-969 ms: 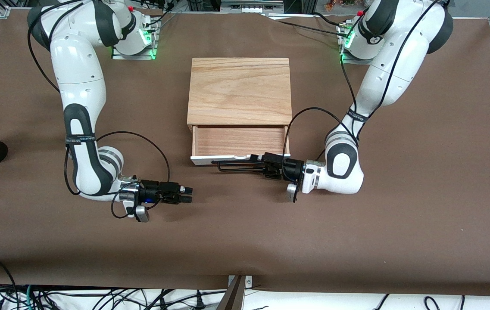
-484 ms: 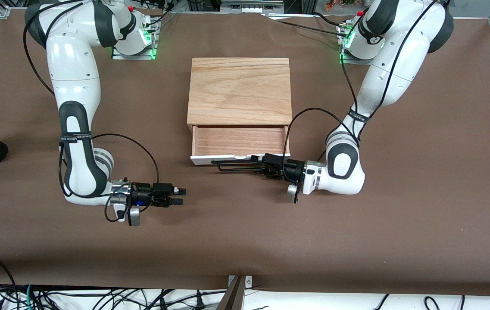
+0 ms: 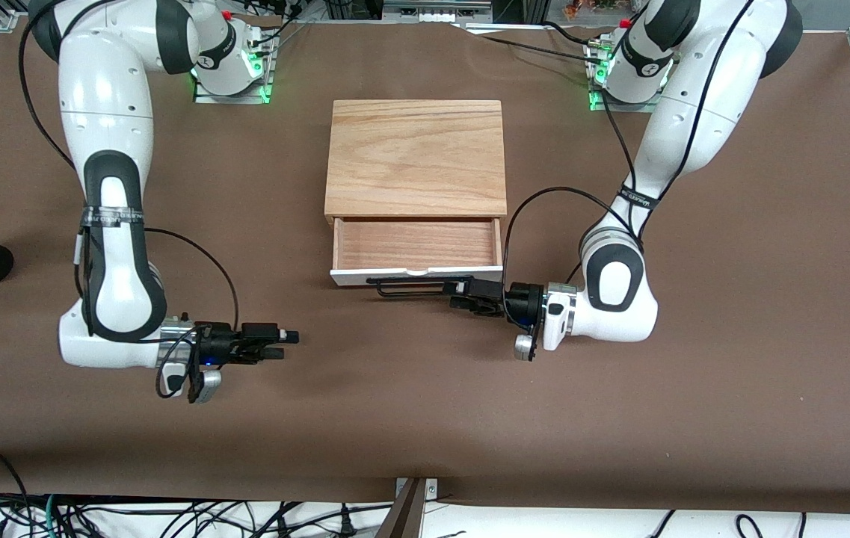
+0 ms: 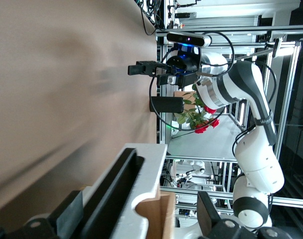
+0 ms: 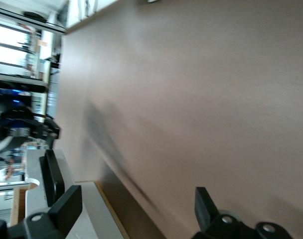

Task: Pull top drawer with both arms simultaneously

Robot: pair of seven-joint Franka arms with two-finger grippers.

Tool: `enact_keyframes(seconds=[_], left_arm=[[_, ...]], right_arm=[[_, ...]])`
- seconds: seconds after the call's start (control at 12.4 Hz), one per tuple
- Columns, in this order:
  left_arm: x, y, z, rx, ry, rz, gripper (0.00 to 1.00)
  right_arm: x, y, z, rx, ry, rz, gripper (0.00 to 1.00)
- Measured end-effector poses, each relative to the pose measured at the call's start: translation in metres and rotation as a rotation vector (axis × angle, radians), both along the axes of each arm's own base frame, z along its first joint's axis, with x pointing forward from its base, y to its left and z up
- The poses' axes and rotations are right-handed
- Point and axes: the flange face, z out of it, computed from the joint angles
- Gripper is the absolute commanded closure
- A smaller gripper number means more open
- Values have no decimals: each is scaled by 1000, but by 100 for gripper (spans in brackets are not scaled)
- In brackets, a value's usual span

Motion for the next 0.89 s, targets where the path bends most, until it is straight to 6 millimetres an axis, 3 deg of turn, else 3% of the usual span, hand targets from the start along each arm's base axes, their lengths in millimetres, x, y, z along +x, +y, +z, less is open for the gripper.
enact_keyframes(seconds=[0.16,0.32,0.57,0.73,0.89], left_arm=[[7,13,21,58,-38,-12,0],[16,42,40,188,-121,-54,0],[23,80,82,426,-186,-109,0],[21,93,119,638,-230,-158,0],[15,105,169,836,-308,-199,0]], right_arm=[[1,-11,24,-91,32,-15,0],[1,-14,40,-154,90,-58,0],[-2,-14,39,-268,200,-136,0],[-2,-13,50,-371,246,-186,0],[-3,-14,74,-511,267,-243,0]])
